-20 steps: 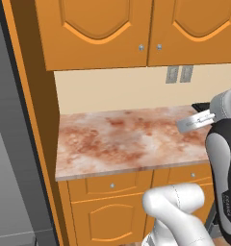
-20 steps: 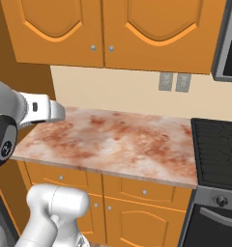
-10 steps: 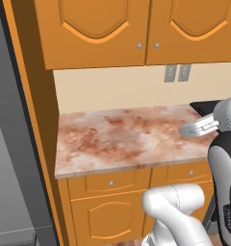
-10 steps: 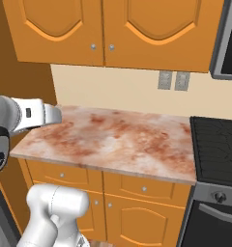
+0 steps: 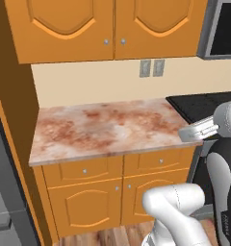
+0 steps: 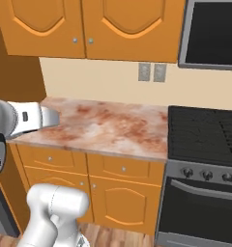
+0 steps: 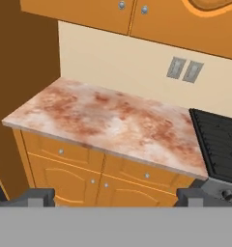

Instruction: Close all open cabinet doors.

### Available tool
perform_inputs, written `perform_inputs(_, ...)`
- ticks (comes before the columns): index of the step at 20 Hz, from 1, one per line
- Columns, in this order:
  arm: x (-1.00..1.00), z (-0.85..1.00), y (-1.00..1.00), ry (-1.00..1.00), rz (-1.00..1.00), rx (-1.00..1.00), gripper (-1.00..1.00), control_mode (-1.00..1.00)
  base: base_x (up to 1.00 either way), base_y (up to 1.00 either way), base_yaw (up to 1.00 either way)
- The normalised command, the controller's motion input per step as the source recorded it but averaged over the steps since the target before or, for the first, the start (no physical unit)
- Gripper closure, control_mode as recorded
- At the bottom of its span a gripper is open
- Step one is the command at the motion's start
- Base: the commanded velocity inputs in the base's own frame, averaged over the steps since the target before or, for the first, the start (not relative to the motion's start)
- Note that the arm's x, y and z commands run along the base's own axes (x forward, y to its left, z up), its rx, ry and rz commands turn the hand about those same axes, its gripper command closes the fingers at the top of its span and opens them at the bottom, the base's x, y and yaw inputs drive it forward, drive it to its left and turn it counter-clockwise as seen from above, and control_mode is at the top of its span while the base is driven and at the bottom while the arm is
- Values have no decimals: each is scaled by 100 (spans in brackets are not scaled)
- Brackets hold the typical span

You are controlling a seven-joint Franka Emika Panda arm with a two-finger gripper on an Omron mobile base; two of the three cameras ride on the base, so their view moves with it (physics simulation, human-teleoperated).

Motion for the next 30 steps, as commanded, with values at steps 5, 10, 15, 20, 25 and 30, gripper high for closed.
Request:
perform_inputs(5,0,0,0,0,0,0,-100,100,-25,-89,0)
perform_inputs(10,0,0,0,0,0,0,-100,100,-24,-96,0)
perform_inputs(15,0,0,0,0,0,0,-100,100,-24,-97,0)
perform_inputs(20,0,0,0,0,0,0,-100,100,-31,-97,0)
perform_inputs(25,0,0,0,0,0,0,-100,100,-31,-97,0)
perform_inputs(30,0,0,0,0,0,0,-100,100,-24,-94,0)
